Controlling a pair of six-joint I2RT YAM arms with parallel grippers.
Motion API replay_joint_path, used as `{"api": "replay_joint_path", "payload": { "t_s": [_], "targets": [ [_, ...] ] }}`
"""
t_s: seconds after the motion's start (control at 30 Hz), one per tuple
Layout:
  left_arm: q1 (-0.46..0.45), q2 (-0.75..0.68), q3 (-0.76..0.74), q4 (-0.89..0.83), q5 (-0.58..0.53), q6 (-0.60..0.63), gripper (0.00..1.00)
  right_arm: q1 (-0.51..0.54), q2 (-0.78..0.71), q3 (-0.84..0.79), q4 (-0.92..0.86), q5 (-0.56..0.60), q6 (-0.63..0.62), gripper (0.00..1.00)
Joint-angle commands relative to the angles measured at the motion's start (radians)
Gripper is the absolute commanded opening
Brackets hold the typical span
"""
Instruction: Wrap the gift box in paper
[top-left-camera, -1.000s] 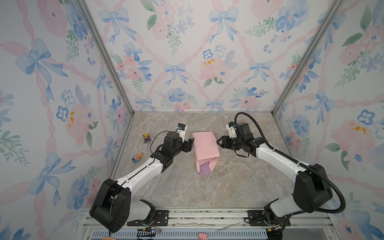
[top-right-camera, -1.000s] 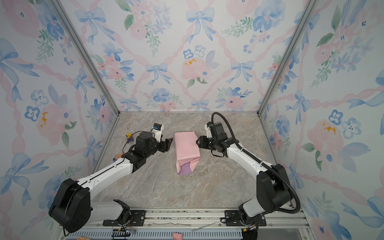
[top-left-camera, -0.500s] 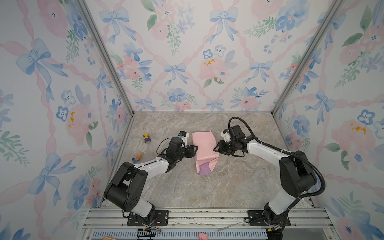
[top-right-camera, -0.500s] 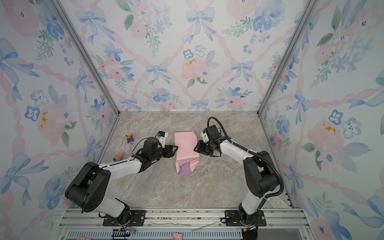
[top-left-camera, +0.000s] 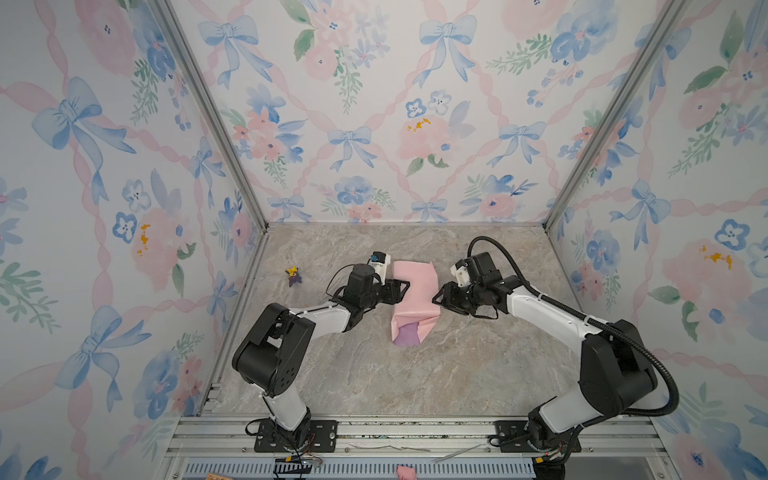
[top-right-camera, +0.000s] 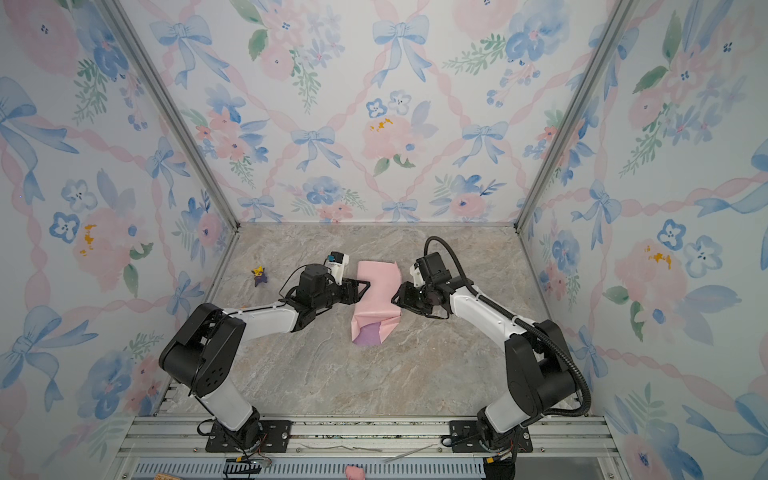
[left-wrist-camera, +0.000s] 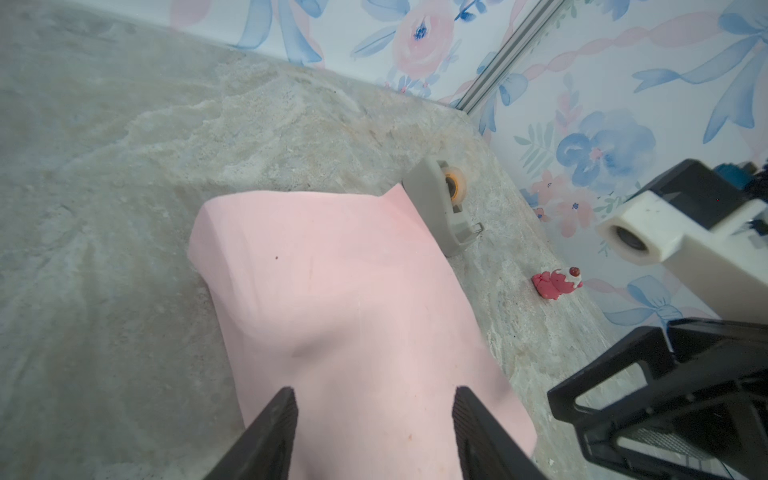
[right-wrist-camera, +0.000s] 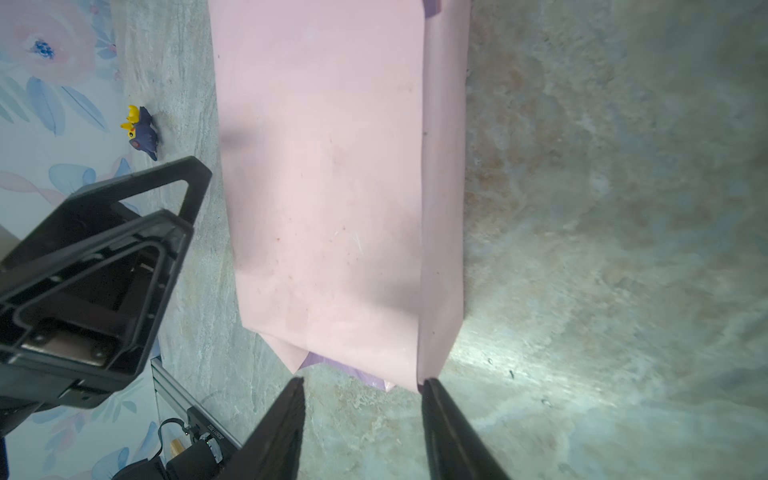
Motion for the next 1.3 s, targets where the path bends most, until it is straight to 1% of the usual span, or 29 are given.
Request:
{"api": "replay_joint_path", "payload": {
  "t_s": [0.0,0.13,0.23,0.33,0.43,0.6,0.8,1.0,1.07,1.2,1.27],
  "targets": [
    [0.002,-0.099,-0.06,0.016,-0.038,0.05,0.63,-0.011,0.042,0.075,-0.089,0.039,-0.067,0.5],
    [-0.007,-0.247,-0.236,0.018,-0.108,0.063,0.63,-0.011,0.125,0.138,-0.103,0.024,-0.099,0.5],
    [-0.044,-0.328,-0.352,0.021,-0.15,0.073,0.63,-0.012,0.181,0.176,-0.113,0.012,-0.119,0.5],
    [-0.098,-0.363,-0.44,0.057,-0.165,0.079,0.63,-0.01,0.22,0.194,-0.119,0.011,-0.136,0.49],
    [-0.128,-0.36,-0.494,0.111,-0.181,0.058,0.62,-0.011,0.236,0.187,-0.125,0.018,-0.147,0.48],
    [-0.133,-0.282,-0.491,0.169,-0.203,0.041,0.57,-0.01,0.242,0.168,-0.124,0.031,-0.155,0.47],
    [-0.145,-0.194,-0.456,0.222,-0.196,0.032,0.57,-0.01,0.246,0.163,-0.115,0.031,-0.16,0.47],
    [-0.16,-0.132,-0.429,0.238,-0.223,0.031,0.55,-0.011,0.237,0.152,-0.11,0.03,-0.161,0.47],
    [-0.168,-0.116,-0.423,0.238,-0.244,0.032,0.53,-0.011,0.234,0.149,-0.109,0.029,-0.161,0.47],
    [-0.182,-0.096,-0.414,0.239,-0.285,0.029,0.43,-0.01,0.229,0.14,-0.104,0.03,-0.159,0.47],
    [-0.19,-0.087,-0.408,0.238,-0.297,0.034,0.4,-0.009,0.227,0.136,-0.103,0.03,-0.157,0.47]
  ]
}}
